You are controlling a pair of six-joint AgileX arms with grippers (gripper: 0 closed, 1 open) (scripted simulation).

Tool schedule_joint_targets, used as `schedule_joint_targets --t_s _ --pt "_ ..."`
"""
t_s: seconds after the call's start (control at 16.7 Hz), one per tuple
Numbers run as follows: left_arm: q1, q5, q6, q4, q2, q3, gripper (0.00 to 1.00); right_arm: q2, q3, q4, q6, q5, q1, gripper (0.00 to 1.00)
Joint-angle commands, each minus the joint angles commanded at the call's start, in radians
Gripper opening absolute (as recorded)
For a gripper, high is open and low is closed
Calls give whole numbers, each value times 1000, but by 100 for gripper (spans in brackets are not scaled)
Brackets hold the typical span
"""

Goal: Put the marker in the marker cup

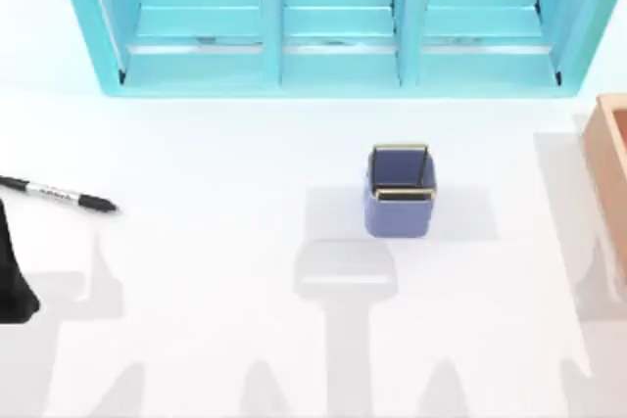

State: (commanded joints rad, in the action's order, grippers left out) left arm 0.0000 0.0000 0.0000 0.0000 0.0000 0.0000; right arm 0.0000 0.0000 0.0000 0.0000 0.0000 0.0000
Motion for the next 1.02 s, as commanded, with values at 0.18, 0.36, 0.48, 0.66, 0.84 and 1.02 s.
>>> schedule_joint_targets --t_s 0.18,0.36,0.48,0.66,0.84,1.02 --pt "3 5 -12 5 12 3 100 0 0 0 0 0 0 100" --pt "26 40 -106 45 109 23 100 0 0 0 0 0 0 100" --pt "48 80 -212 91 226 48 100 0 0 0 0 0 0 100" --pt "90 155 -410 185 473 103 100 0 0 0 0 0 0 100" --pt "136 235 -619 299 767 176 100 0 0 0 0 0 0 100" --pt "180 313 -821 412 1065 247 100 0 0 0 0 0 0 100"
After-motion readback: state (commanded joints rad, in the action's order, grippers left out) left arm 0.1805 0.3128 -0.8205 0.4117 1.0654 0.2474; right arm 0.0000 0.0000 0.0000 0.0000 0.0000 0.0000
